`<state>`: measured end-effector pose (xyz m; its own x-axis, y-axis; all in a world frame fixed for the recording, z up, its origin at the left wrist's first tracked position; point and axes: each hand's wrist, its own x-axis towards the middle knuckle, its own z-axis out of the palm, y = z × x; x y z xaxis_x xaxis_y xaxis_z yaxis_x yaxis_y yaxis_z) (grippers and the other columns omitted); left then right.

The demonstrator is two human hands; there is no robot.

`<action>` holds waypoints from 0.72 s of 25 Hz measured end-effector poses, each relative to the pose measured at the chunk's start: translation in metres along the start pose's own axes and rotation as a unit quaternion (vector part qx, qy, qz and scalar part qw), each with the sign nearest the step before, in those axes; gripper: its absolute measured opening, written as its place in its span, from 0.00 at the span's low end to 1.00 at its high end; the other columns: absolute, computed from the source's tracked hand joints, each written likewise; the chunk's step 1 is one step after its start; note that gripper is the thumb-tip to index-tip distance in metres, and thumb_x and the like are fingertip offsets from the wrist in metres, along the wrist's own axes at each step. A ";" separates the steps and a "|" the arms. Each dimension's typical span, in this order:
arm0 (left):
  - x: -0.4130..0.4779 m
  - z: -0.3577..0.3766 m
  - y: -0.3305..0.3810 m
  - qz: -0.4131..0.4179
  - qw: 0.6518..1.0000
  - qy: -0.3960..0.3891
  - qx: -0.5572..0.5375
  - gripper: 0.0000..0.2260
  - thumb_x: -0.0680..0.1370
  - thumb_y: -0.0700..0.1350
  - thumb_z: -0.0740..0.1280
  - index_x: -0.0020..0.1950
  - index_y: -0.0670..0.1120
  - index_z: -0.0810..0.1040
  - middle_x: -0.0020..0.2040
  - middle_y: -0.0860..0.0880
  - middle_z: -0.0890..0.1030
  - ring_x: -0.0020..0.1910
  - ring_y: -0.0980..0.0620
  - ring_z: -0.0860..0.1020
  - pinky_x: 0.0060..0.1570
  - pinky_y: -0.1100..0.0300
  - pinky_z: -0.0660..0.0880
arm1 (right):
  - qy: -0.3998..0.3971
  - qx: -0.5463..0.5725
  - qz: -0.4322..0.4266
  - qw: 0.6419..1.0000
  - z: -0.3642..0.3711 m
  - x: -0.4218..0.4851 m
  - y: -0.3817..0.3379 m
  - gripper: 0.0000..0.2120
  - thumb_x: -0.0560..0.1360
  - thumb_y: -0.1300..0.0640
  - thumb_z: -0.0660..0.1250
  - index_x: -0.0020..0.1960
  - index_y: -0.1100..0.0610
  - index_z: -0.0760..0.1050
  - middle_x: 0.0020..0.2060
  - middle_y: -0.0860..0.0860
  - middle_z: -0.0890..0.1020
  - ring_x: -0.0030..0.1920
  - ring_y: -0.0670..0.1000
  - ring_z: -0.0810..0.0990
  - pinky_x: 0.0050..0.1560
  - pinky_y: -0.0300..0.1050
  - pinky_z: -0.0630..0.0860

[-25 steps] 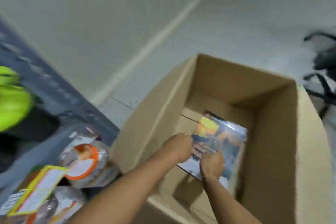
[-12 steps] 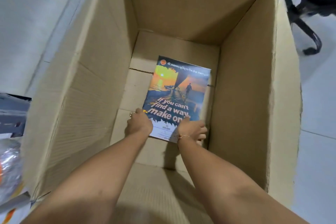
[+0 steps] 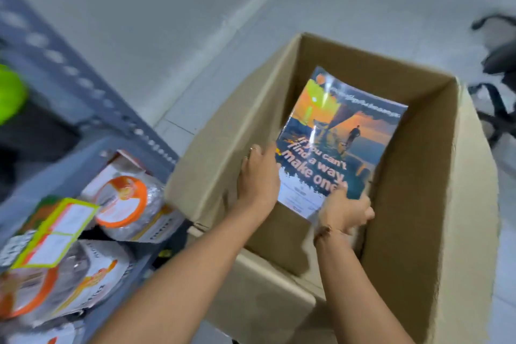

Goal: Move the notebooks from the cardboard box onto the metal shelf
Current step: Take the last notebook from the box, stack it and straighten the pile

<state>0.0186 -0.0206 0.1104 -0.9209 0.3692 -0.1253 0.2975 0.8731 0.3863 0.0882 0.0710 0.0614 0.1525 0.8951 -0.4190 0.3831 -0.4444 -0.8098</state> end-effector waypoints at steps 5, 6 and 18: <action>-0.109 -0.154 -0.030 0.112 0.906 0.407 -0.039 0.22 0.75 0.48 0.62 0.68 0.45 0.68 0.47 0.45 0.75 0.45 0.49 0.73 0.47 0.58 0.69 | -0.110 0.226 -0.241 0.937 -0.061 -0.133 -0.100 0.18 0.74 0.60 0.67 0.60 0.69 0.72 0.57 0.59 0.74 0.54 0.51 0.72 0.48 0.19 0.65; -0.131 -0.187 -0.043 0.119 0.871 0.475 -0.034 0.21 0.75 0.48 0.61 0.67 0.44 0.68 0.48 0.47 0.73 0.45 0.51 0.72 0.50 0.62 0.68 | -0.154 0.280 -0.278 0.906 -0.071 -0.170 -0.119 0.19 0.74 0.59 0.67 0.61 0.69 0.72 0.56 0.56 0.74 0.51 0.48 0.74 0.48 0.17 0.66; -0.233 -0.509 -0.093 -0.171 0.757 0.623 0.097 0.18 0.80 0.48 0.61 0.67 0.42 0.72 0.59 0.37 0.76 0.60 0.39 0.72 0.56 0.50 0.69 | -0.454 0.239 -0.617 0.597 -0.089 -0.468 -0.345 0.15 0.69 0.66 0.62 0.52 0.60 0.81 0.37 0.53 0.81 0.40 0.48 0.76 0.37 0.42 0.74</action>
<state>0.0774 -0.3500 0.5685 -0.4394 -0.3699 0.8186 -0.0911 0.9249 0.3691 -0.0347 -0.1911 0.5733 -0.6166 0.2586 0.7436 -0.6436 0.3782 -0.6653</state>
